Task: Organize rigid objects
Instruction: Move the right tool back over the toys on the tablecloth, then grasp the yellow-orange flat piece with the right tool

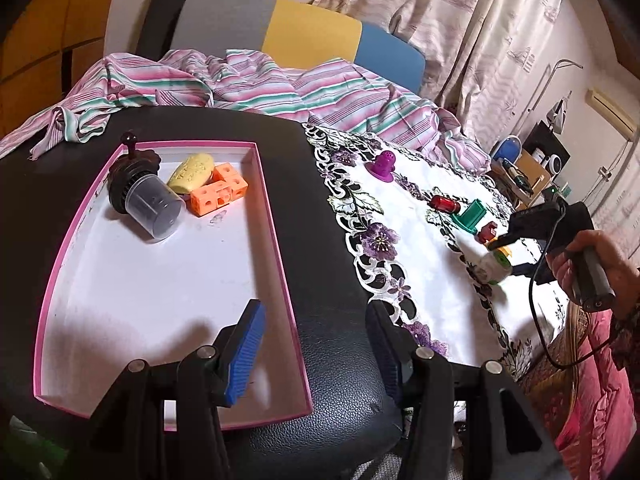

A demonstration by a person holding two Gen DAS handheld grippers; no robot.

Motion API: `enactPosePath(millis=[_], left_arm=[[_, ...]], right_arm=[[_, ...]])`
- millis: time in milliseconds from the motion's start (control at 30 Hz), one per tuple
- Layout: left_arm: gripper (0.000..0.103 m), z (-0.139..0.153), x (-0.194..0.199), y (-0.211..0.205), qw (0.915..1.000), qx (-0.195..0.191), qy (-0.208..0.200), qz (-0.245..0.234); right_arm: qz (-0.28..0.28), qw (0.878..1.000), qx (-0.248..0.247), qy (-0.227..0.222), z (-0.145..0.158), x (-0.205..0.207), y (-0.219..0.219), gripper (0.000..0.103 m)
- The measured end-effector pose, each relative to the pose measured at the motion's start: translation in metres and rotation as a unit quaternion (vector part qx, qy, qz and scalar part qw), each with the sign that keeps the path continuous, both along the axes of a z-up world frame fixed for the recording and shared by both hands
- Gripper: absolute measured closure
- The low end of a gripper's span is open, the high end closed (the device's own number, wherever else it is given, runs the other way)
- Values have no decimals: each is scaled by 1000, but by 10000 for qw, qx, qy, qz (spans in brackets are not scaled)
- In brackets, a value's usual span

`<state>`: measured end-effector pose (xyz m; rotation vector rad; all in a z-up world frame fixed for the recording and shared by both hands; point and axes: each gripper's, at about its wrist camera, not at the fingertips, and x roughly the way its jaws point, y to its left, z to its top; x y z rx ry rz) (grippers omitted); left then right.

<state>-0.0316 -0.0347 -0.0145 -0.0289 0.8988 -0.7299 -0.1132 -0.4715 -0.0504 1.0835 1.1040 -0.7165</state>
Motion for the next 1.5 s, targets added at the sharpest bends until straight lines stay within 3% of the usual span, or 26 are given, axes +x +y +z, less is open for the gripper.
enactPosePath(millis=[233, 367, 500, 600, 667, 833, 1000, 1267, 1500], left_arm=[[50, 0, -4, -5, 10000, 52, 2, -72], [50, 2, -5, -9, 9999, 98, 11, -118], [50, 5, -7, -12, 9997, 147, -75, -160], [50, 3, -8, -16, 9997, 135, -25, -177], [50, 0, -9, -21, 9996, 133, 44, -225], [50, -4, -14, -37, 9989, 180, 126, -423], [50, -3, -20, -49, 9980, 227, 105, -574], [50, -5, -20, -63, 9972, 284, 292, -628], [50, -10, -24, -74, 9960, 414, 303, -734]], right_arm=[[837, 9920, 267, -912, 9, 52, 54, 50], [1543, 9820, 246, -1061, 8, 81, 92, 48], [1987, 9736, -411, -1050, 21, 82, 96, 48], [1735, 9729, -1203, -939, 38, 63, 70, 45], [1390, 9758, -1464, -845, 44, 47, 46, 40], [343, 9844, -1612, -611, 46, 0, -15, 40], [30, 9818, -1878, -279, 42, -19, -46, 40], [-247, 9855, -1678, -107, 16, -17, -81, 40], [-114, 9893, -1444, -151, -10, -7, -78, 36]])
